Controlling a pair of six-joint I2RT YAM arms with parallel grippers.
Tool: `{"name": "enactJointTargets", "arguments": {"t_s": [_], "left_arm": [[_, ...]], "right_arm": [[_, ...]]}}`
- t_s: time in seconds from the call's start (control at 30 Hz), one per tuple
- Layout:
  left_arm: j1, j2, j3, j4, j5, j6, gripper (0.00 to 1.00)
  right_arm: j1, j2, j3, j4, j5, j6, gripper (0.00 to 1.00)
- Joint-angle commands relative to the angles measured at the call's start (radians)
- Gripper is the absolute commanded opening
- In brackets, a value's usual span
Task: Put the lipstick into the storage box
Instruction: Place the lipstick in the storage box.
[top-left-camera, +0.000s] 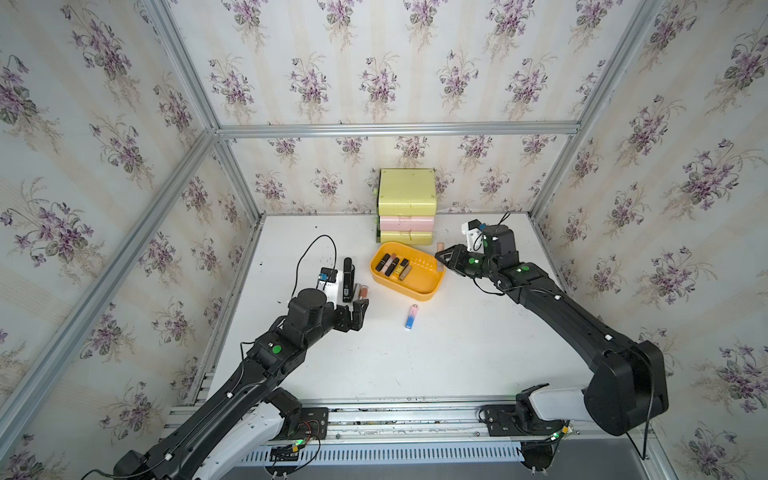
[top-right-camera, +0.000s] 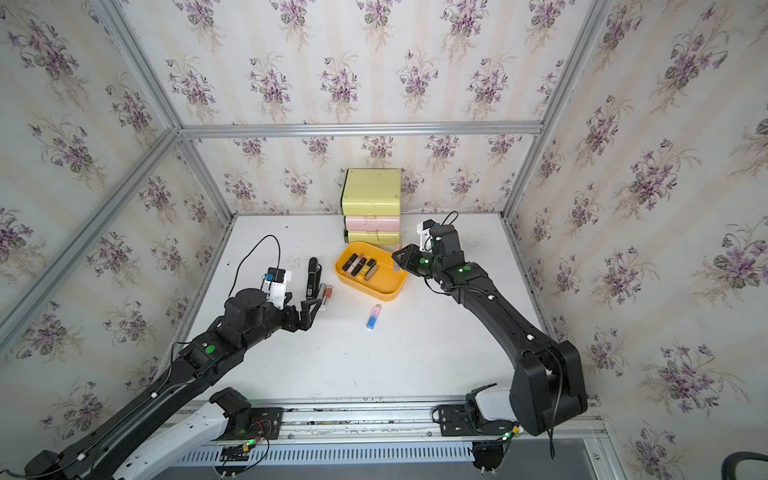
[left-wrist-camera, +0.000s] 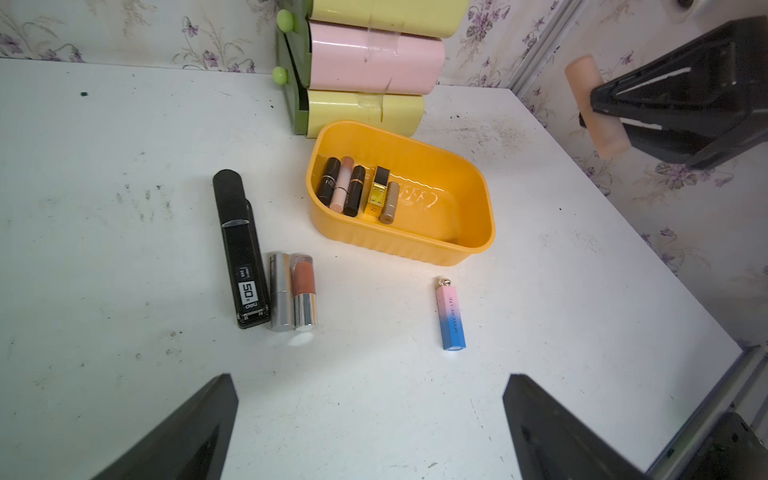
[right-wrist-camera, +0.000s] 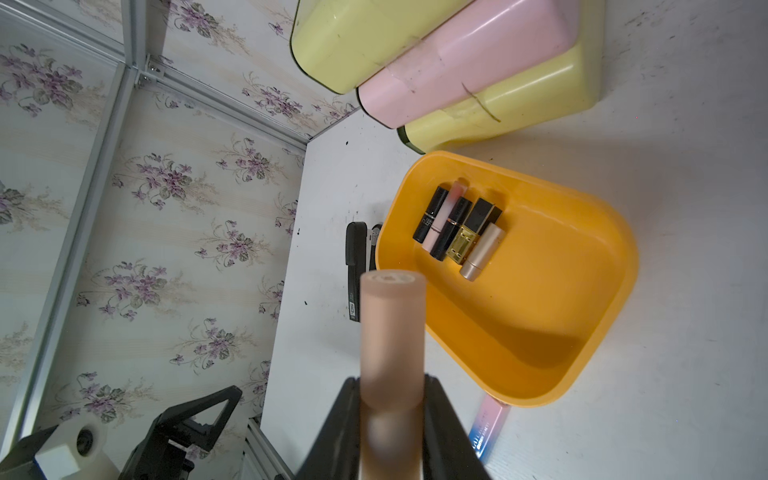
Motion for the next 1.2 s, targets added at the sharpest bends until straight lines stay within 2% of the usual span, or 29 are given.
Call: {"name": "enactJointTargets", "arguments": {"t_s": [0.0, 0.27, 0.67, 1.17], "left_arm": [[0.001, -0.023, -0.019, 0.017, -0.06, -0.012, 1.0], [0.0, -0.065, -0.053, 0.011, -0.067, 0.019, 1.0], [0.0, -0.139, -0.09, -0.02, -0.096, 0.058, 1.0], [0.0, -0.247, -0.137, -0.051, -0.121, 0.087, 1.0]], "right_arm": [[0.0, 0.057, 0.005, 0.119, -0.027, 0.087, 0.26], [0.01, 0.222, 0.014, 0.22, 0.019, 0.155, 0.26], [0.05, 0.473, 0.114, 0.242, 0.043, 0.171, 0.26], [0.06, 0.628, 0.188, 0.241, 0.043, 0.184, 0.3]]}}
